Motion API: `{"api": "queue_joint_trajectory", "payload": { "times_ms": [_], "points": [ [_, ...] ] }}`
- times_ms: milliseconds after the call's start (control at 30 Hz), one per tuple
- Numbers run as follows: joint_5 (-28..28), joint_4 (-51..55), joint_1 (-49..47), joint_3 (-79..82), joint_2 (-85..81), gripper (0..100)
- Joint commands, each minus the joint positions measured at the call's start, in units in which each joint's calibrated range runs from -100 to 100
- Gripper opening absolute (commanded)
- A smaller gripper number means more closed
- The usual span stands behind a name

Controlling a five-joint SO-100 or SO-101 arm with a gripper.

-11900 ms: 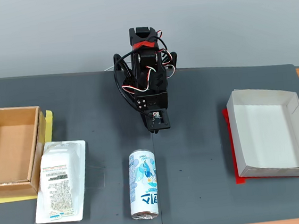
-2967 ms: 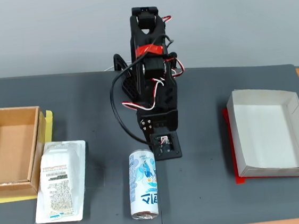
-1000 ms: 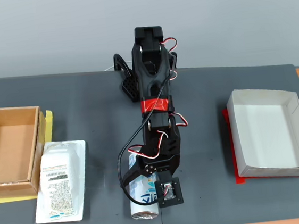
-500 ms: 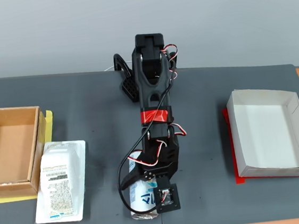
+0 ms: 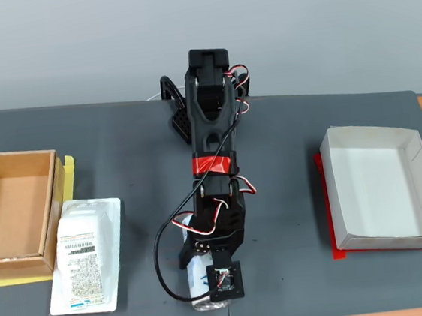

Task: Pick the can and put it in the brown box

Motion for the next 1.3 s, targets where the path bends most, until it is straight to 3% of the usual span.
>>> {"api": "queue_joint_trajectory", "payload": {
  "times_ms": [0,200,467,800,1133,1267],
  "points": [
    [0.0,0.3,0.2,-2.2,-0.2,13],
    [0.4,0.7,0.3,-3.1,-1.3,10],
    [1.3,9.8,1.2,-13.9,-10.4,10],
    [15.0,17.6,9.3,-27.7,-22.5,10],
    [29.8,16.6,28.0,-29.7,-24.1,10],
    [32.0,15.1,34.9,-29.7,-24.0,10]
  ]
}}
